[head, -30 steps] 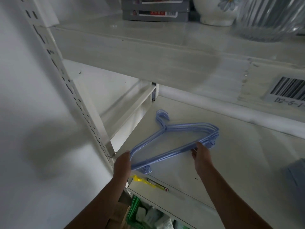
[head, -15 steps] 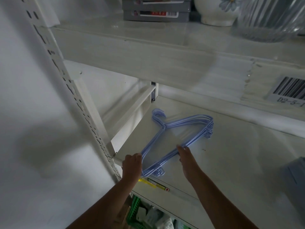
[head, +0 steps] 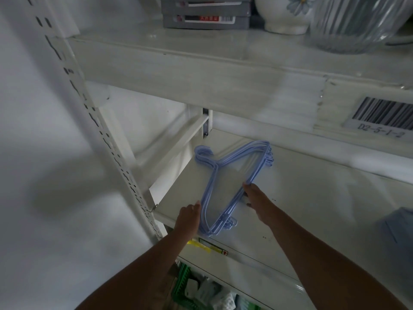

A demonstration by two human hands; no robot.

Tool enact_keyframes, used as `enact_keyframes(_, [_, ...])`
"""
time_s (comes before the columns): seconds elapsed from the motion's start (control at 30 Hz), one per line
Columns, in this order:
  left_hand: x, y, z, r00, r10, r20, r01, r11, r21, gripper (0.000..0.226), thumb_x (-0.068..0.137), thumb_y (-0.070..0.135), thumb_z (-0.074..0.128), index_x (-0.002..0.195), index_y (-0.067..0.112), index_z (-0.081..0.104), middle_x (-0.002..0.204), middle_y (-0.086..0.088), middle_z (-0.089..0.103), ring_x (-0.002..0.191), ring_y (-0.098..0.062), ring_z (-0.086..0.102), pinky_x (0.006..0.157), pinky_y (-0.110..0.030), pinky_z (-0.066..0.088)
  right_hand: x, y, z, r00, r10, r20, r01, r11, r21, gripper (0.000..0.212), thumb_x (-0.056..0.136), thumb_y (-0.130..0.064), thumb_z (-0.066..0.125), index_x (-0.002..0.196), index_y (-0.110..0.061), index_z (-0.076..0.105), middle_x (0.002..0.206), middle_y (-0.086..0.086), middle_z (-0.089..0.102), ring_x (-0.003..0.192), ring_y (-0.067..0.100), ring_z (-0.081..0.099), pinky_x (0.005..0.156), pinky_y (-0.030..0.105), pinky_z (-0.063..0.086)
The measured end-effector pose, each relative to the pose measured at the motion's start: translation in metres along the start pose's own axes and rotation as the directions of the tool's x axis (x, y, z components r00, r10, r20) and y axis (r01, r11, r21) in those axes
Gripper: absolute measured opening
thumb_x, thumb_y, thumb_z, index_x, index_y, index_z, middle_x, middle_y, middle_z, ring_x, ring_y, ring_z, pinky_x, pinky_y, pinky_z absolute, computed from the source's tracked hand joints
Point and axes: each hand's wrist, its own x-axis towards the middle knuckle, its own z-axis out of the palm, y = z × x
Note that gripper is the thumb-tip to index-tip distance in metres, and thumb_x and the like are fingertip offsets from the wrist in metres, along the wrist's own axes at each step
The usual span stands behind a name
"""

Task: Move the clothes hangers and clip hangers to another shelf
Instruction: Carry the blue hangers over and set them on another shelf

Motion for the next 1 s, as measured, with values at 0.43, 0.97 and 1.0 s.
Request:
enact_keyframes(0.43, [-0.077,-0.089,-0.010,0.970,-0.241,-0.024,0.242,0.968,0.069,0.054,0.099,0.007,0.042,0.149,0.005,0.023,0.129,-0.019,0.054,0.114,-0.030,0.058,0.096,-0.036,0.050,-0.010,-0.070,0.012,0.932,-0.333,0.140,0.345,0.705,-0.620,0.035,0.101,-0.015,0.040,0.131,-0.004,0.053,0.138,0.022,0.051,0.126,0.035,0.051,0.104,0.037,0.042])
enact_keyframes(0.97, [-0.319,-0.220,0.055,0.609,-0.747,0.269,0.771,0.636,0.022,0.051,0.102,0.017,0.025,0.153,0.019,0.020,0.142,-0.013,0.043,0.129,-0.032,0.044,0.104,-0.044,0.041,-0.146,-0.056,0.270,0.601,0.135,0.787,0.715,0.349,-0.606,0.088,0.089,-0.075,0.032,0.152,-0.014,0.032,0.153,0.002,0.035,0.139,0.020,0.034,0.113,0.036,0.025])
enact_keyframes(1.0, [-0.335,-0.224,0.060,0.589,-0.761,0.272,0.790,0.613,0.003,0.051,0.102,0.018,0.024,0.153,0.020,0.020,0.141,-0.013,0.044,0.128,-0.032,0.045,0.104,-0.045,0.042,-0.158,-0.050,0.290,0.586,0.130,0.800,0.745,0.303,-0.595,0.077,0.097,-0.065,0.030,0.153,-0.013,0.030,0.158,0.004,0.030,0.145,0.022,0.029,0.116,0.036,0.022])
